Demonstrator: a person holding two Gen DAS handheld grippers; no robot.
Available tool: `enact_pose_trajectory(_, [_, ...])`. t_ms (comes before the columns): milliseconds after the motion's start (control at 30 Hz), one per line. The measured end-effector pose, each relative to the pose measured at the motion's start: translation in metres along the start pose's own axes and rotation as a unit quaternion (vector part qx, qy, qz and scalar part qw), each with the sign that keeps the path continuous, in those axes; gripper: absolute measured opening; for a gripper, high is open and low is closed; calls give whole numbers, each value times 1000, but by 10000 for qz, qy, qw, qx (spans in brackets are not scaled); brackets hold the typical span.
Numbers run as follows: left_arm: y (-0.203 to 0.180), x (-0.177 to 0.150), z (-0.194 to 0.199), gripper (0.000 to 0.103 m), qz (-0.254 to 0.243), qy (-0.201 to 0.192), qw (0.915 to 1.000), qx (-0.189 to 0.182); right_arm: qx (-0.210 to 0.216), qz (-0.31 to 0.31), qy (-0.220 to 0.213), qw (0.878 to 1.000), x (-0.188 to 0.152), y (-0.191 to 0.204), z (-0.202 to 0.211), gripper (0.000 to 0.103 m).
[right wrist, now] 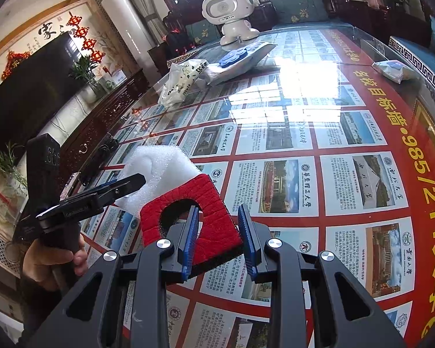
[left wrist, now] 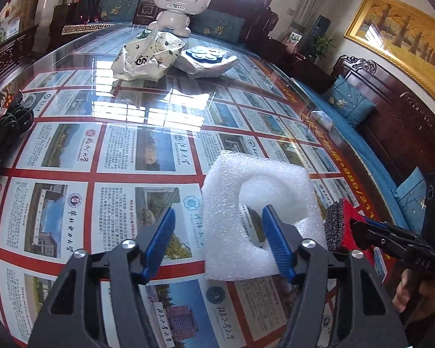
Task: Collect trash
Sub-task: 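Close left tool on the white foam packing piece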
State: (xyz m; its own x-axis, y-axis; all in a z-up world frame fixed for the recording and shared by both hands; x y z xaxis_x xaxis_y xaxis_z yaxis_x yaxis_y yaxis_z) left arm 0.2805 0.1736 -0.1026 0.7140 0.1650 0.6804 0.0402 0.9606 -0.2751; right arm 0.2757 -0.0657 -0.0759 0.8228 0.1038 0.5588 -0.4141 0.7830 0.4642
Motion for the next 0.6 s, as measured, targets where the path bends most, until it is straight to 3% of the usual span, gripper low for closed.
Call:
enact_pose_trajectory(100, [-7, 1, 4, 39, -20, -57, 9999, -87, -3, -8, 20, 10000, -3, 0, 1, 28])
enact_pose_trajectory(200, [-14, -1, 11, 34, -106, -112, 9999, -61, 18, -43, -1, 10000, -4, -2, 5, 28])
enact_pose_trajectory(567, [-71, -33, 72, 30, -632, -391, 9961, -468, 83, -79, -232, 9997, -27, -4, 60, 28])
enact_pose_trajectory(600, [-76, -37, 77, 30, -685, -397, 9959, -436, 47, -65, -228, 9997, -32, -4, 64, 21])
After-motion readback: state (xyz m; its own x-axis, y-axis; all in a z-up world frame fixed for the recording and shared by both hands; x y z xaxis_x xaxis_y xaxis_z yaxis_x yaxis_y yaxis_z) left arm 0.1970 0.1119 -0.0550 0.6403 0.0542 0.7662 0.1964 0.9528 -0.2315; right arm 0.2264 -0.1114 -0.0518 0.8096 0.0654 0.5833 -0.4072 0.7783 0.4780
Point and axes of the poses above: each gripper's, at about its wrist camera, not at the fingertips, and z roughly against the way its jaws point, y to its left, x to its top, the point moved 1 cm from there along -z, roughly the way its jaws point, and after that the axes turned 8 degrees about -z, right-handed, at the moved point
